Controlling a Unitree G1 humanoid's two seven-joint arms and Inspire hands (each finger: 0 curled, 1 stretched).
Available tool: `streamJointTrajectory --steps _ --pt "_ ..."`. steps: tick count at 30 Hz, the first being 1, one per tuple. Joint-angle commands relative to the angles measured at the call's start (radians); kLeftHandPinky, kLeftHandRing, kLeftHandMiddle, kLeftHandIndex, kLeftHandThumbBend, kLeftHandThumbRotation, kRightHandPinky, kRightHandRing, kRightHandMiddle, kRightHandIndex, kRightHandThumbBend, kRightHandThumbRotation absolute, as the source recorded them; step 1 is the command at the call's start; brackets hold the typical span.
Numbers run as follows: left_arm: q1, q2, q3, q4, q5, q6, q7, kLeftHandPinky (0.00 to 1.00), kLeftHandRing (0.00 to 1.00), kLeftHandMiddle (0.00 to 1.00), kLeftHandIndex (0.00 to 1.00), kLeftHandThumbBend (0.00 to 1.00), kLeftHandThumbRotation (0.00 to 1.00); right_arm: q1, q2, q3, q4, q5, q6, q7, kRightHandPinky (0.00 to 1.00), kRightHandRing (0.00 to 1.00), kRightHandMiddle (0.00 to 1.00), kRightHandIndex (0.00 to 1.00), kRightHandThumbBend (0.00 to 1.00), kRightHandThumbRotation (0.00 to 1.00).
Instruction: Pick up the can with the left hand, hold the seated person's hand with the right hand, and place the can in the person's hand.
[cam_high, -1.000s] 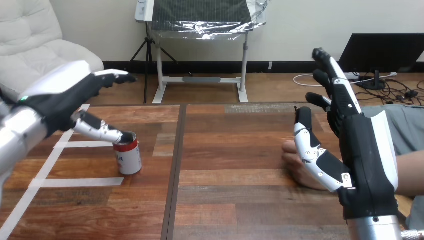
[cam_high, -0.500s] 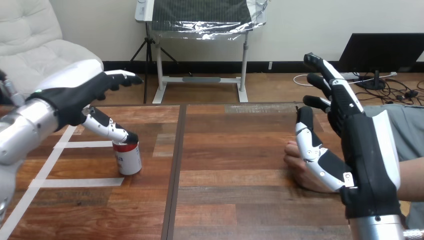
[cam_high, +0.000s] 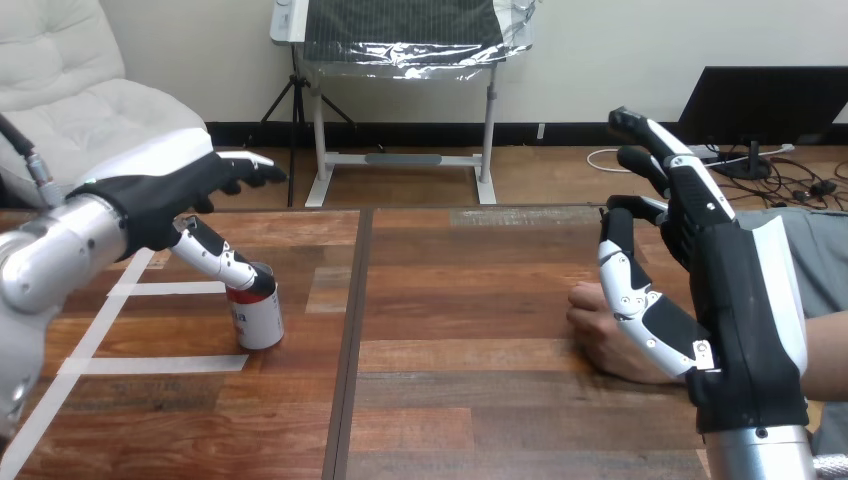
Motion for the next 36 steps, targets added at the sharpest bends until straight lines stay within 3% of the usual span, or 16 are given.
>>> streamJointTrajectory --steps 1,8,24,36 --pt "-0.099 0.007 -0.014 0.043 -0.010 0.009 -0.006 0.76 0.86 0.88 0.86 0.86 0.14 -0.063 -0.008 -0.013 -0.021 0.014 -0.005 0.010 0.74 0.88 0.91 0.86 0.00 0.00" --pt "-0.119 -0.001 -0.030 0.089 -0.013 0.023 -0.010 0.77 0.88 0.89 0.86 0.87 0.12 -0.067 -0.012 -0.019 -0.019 0.013 -0.013 0.019 0.71 0.87 0.90 0.84 0.00 0.00" --pt "-0.150 -0.012 -0.068 0.197 -0.004 -0.006 0.026 0.78 0.88 0.89 0.87 0.87 0.12 -0.066 -0.008 -0.030 -0.025 0.026 -0.004 0.035 0.68 0.85 0.87 0.81 0.00 0.00" --pt "-0.165 -0.025 -0.104 0.266 0.040 -0.026 0.092 0.78 0.88 0.89 0.87 0.89 0.16 -0.071 -0.015 -0.040 -0.018 0.036 -0.017 0.044 0.67 0.84 0.86 0.79 0.00 0.00"
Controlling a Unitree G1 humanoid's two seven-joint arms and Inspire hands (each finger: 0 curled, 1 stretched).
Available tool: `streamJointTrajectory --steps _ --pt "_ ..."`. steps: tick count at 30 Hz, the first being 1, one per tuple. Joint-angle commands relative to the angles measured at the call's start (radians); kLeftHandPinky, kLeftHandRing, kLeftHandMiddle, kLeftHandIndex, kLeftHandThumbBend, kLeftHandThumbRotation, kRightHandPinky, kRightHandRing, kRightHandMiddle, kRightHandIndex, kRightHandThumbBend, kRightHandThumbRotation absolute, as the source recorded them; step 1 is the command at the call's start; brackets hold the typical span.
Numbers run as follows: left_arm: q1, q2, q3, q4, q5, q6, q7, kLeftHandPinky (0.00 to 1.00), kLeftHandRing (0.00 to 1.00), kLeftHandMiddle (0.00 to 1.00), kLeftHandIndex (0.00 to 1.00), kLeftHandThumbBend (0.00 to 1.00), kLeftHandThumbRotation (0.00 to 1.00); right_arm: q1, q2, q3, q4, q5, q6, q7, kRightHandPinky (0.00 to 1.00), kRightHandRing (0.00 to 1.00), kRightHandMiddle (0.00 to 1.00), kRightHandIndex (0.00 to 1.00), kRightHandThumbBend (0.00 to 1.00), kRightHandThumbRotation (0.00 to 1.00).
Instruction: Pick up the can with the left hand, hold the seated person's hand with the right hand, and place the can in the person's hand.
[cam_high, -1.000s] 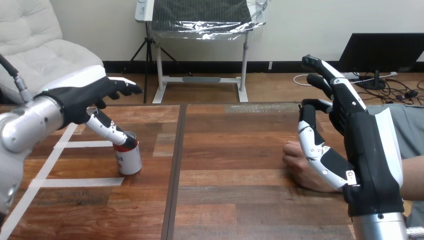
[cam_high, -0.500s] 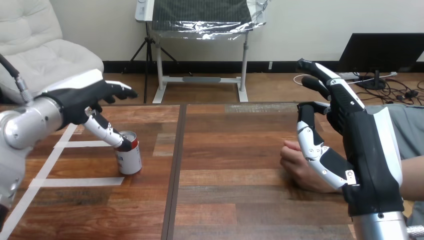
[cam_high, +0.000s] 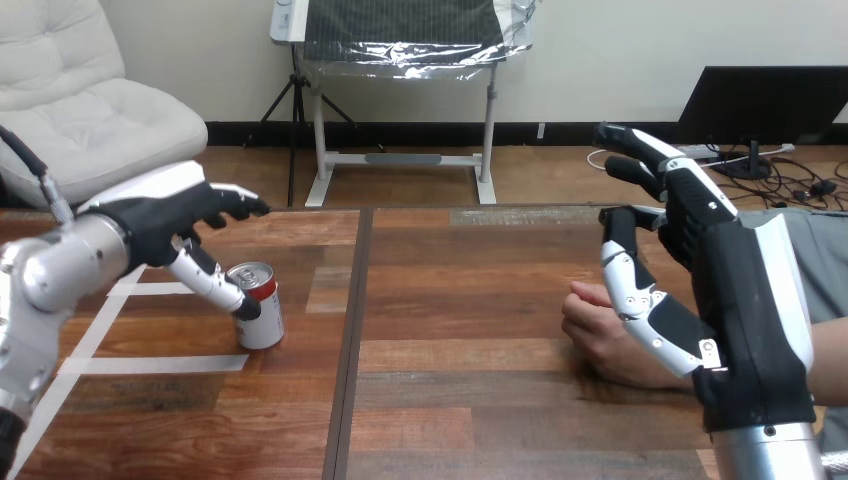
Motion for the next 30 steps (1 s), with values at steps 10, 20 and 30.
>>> streamJointTrajectory --steps 10,20,30 --pt "-0.096 -0.015 -0.048 0.086 0.059 -0.088 0.132 0.96 0.92 0.91 0.89 0.89 0.22 -0.068 -0.011 -0.014 -0.022 0.010 -0.011 0.010 0.66 0.83 0.85 0.78 0.00 0.00" --pt "-0.102 -0.040 -0.060 0.155 0.060 -0.120 0.192 0.95 0.94 0.93 0.91 0.87 0.24 -0.070 -0.011 -0.017 -0.019 0.017 -0.013 0.018 0.65 0.83 0.85 0.77 0.00 0.00" --pt "-0.103 -0.074 -0.079 0.245 0.074 -0.180 0.299 0.87 0.92 0.94 0.91 0.85 0.24 -0.070 -0.011 -0.019 -0.019 0.019 -0.011 0.020 0.64 0.82 0.84 0.76 0.00 0.00"
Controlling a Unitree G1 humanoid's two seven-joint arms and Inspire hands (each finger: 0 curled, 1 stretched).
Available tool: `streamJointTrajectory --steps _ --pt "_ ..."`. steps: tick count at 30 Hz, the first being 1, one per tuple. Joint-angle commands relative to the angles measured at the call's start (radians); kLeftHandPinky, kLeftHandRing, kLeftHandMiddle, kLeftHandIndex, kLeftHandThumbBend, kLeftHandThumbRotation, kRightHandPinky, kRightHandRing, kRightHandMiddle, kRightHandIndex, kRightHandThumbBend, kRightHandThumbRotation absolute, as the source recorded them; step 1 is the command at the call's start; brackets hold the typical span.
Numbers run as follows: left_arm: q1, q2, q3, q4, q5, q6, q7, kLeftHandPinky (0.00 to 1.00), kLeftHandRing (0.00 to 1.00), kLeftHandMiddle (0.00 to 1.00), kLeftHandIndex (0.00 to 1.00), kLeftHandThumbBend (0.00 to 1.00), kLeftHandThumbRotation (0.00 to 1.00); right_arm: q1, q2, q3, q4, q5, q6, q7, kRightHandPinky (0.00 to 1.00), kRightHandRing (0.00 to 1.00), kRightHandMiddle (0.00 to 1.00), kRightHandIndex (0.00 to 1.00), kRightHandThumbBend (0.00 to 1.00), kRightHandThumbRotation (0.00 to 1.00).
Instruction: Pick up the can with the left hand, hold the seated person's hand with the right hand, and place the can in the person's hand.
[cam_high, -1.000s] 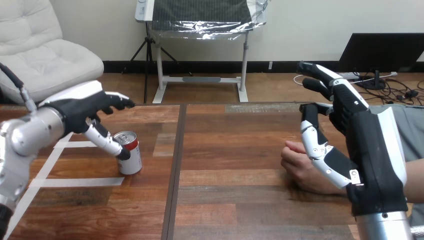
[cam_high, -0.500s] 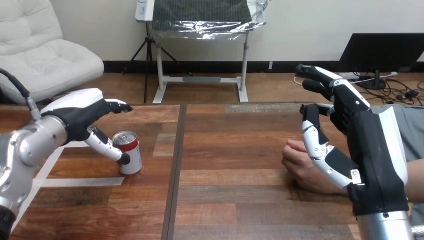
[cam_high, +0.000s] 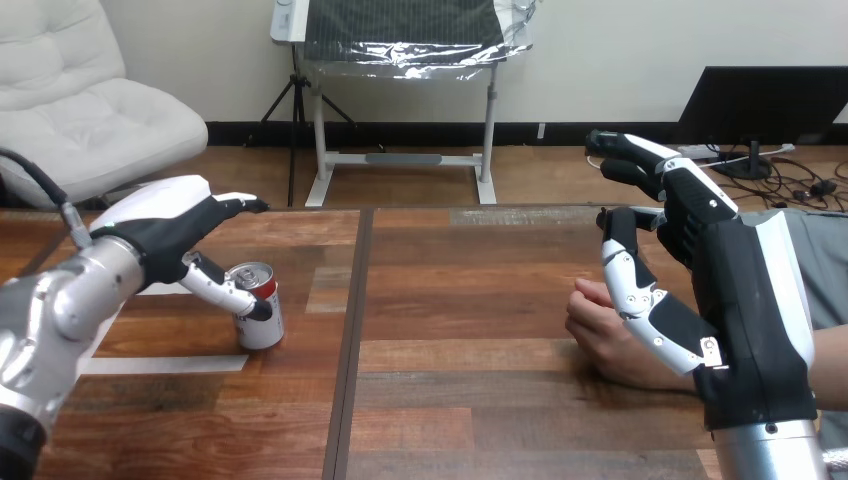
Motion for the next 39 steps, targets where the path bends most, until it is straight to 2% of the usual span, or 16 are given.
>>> streamJointTrajectory --steps 1,9,20,31,39 --pt "-0.078 -0.031 -0.022 0.053 0.022 -0.046 0.083 0.86 0.92 0.94 0.91 0.85 0.25 -0.063 -0.011 -0.011 -0.019 0.012 -0.010 0.004 0.64 0.82 0.84 0.75 0.00 0.00" --pt "-0.082 -0.058 -0.037 0.129 0.032 -0.097 0.183 0.85 0.91 0.93 0.90 0.84 0.24 -0.061 -0.010 -0.011 -0.020 0.018 -0.008 0.007 0.63 0.81 0.83 0.74 0.00 0.00" --pt "-0.095 -0.085 -0.065 0.199 0.063 -0.130 0.276 0.87 0.92 0.94 0.92 0.80 0.26 -0.061 -0.013 -0.015 -0.016 0.024 -0.018 0.014 0.63 0.81 0.83 0.74 0.00 0.00" --pt "-0.110 -0.102 -0.098 0.247 0.096 -0.139 0.318 0.89 0.92 0.94 0.93 0.76 0.29 -0.054 -0.010 -0.016 -0.019 0.027 -0.019 0.017 0.62 0.80 0.81 0.72 0.00 0.00" --pt "-0.122 -0.117 -0.106 0.300 0.088 -0.157 0.337 0.84 0.90 0.92 0.91 0.76 0.29 -0.051 -0.011 -0.015 -0.021 0.035 -0.019 0.021 0.62 0.80 0.81 0.72 0.00 0.00"
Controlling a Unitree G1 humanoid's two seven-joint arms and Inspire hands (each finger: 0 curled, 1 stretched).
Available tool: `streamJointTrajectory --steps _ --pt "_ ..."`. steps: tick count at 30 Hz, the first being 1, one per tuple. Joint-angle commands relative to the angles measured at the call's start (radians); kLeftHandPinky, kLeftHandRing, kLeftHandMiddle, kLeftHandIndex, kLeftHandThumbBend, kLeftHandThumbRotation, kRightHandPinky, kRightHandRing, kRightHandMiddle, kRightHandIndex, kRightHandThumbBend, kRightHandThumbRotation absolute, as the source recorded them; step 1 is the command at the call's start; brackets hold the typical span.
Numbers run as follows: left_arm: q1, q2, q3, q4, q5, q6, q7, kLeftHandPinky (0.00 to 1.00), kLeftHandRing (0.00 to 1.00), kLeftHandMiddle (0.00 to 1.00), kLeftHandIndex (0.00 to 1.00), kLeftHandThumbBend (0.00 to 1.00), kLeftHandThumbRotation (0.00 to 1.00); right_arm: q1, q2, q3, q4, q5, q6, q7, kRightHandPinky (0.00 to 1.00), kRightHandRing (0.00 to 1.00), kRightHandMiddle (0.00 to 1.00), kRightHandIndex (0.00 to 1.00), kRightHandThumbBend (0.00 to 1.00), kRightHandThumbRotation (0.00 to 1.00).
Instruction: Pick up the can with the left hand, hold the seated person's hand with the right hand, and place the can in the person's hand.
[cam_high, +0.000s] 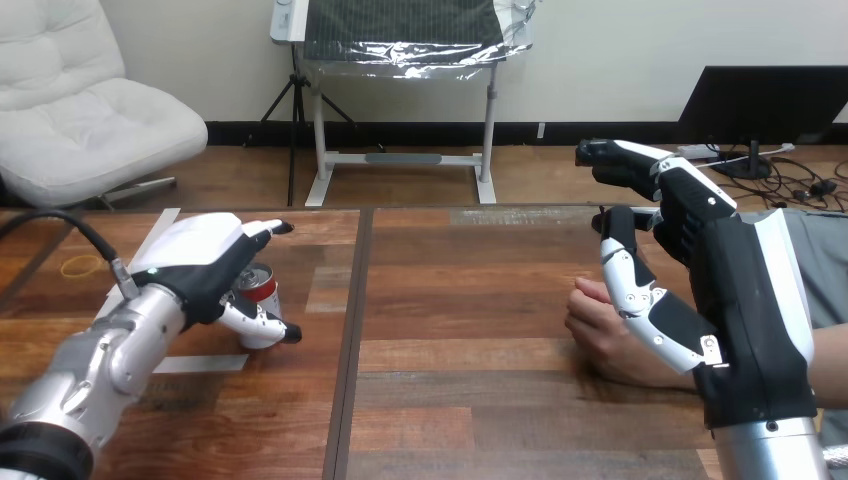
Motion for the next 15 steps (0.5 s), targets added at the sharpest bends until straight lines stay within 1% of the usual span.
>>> streamJointTrajectory --steps 1,11,15 --pt "-0.098 -0.012 -0.001 0.028 -0.005 -0.016 0.026 0.84 0.89 0.92 0.91 0.76 0.29 -0.046 -0.011 -0.011 -0.021 0.020 -0.018 0.005 0.62 0.80 0.81 0.72 0.00 0.00" --pt "-0.106 -0.031 0.002 0.060 -0.023 -0.007 0.010 0.79 0.87 0.91 0.89 0.75 0.28 -0.043 -0.013 -0.012 -0.022 0.021 -0.018 0.005 0.63 0.79 0.79 0.71 0.00 0.00" --pt "-0.111 -0.037 -0.003 0.081 -0.016 -0.007 0.021 0.77 0.86 0.90 0.88 0.75 0.28 -0.041 -0.012 -0.012 -0.026 0.021 -0.013 0.006 0.63 0.79 0.79 0.70 0.00 0.00"
